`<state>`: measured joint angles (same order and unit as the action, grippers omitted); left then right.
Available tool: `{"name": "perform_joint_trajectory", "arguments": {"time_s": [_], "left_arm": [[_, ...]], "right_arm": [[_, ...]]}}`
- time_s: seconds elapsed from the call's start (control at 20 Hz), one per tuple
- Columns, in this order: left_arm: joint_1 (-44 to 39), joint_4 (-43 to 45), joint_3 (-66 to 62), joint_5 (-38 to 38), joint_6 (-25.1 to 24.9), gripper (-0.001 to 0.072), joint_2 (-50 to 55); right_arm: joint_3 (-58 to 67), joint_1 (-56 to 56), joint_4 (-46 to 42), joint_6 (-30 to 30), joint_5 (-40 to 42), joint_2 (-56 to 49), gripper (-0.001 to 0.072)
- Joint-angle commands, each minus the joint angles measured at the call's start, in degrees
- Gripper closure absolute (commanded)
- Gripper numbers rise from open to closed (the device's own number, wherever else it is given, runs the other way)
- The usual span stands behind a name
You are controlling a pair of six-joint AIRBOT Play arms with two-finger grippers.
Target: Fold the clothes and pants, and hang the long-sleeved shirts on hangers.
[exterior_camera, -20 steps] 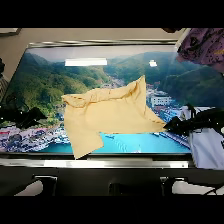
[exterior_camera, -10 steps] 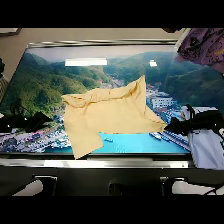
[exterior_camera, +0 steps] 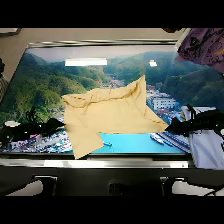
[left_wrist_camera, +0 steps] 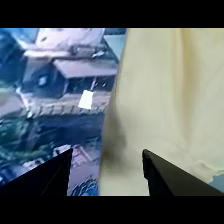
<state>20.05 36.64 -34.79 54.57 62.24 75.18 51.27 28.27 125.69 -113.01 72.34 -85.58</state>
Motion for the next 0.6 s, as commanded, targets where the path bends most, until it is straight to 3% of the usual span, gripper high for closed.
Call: {"name": "perform_joint_trajectory", "arguments": {"time_s": [0.0,0.2,0.25,0.3,0.4,0.55], "left_arm": [[-3.56,-3.50,0.57,-4.24,-2.25,0.0193,2.93],[-4.20,-3.91,0.57,-6.45,-2.23,0.0228,4.74],[-4.20,-4.02,0.55,-6.64,-2.23,0.0334,4.96],[-4.20,-4.39,0.52,-6.62,-2.23,0.0354,5.05],[-4.22,-4.76,-0.07,-5.51,-2.32,0.0692,5.01],[-4.20,-4.74,-4.66,-1.79,-2.23,0.0691,4.85]], "right_arm": [[0.04,0.00,0.31,0.37,2.05,0.11,0.0681],[0.04,0.00,0.31,0.35,2.91,0.11,0.0681],[0.04,0.00,0.31,0.35,3.08,0.20,0.0681],[0.04,0.00,0.35,0.31,3.10,0.55,0.0681],[0.04,-0.02,1.84,-0.28,3.06,1.92,0.0682],[0.63,-0.44,8.39,-0.83,1.05,5.73,0.0683]]}}
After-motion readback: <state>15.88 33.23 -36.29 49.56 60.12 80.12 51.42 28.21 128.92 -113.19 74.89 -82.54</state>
